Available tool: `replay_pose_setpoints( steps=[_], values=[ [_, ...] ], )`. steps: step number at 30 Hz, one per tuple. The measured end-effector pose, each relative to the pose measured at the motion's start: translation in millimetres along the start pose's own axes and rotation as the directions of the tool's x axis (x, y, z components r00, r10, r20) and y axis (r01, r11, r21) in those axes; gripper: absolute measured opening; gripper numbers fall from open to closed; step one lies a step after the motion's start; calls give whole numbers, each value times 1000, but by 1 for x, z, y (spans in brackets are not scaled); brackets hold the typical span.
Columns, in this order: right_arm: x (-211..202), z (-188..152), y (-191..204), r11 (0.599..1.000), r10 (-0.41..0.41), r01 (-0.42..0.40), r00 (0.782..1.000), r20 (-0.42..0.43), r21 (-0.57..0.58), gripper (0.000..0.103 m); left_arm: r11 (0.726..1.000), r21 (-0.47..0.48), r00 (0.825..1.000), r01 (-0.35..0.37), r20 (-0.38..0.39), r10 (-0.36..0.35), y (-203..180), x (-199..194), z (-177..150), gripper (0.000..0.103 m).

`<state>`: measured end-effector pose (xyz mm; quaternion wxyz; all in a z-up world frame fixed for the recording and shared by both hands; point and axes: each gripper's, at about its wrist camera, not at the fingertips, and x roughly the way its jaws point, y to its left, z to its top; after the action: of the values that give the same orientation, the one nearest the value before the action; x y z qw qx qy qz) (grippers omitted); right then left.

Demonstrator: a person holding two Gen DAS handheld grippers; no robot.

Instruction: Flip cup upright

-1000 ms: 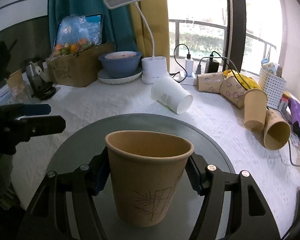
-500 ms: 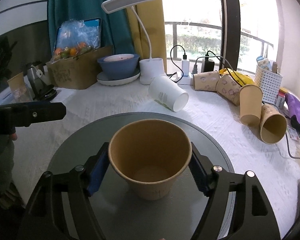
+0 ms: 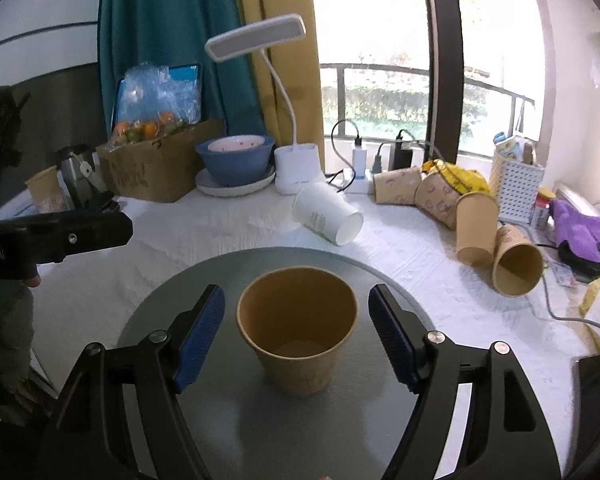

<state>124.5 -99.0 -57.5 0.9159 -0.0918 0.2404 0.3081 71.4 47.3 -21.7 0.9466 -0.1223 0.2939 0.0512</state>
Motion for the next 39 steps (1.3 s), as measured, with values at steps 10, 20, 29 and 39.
replay_pose_setpoints(
  steps=[10,20,29,39],
  values=[
    [-46,8,2,999,-36,36,998,59,4,80,997,65,996,32,85,-38,-24,-37,1,100],
    [-93,15,3,997,-80,78,989,125,18,80,996,92,988,17,151,-31,-37,-72,7,100],
    [-128,27,2,994,-109,104,976,189,34,85,985,174,968,-14,249,-30,-54,-101,9,100],
    [-155,38,6,989,-149,147,962,230,26,86,979,202,940,-28,338,-43,-62,-128,10,100]
  ],
)
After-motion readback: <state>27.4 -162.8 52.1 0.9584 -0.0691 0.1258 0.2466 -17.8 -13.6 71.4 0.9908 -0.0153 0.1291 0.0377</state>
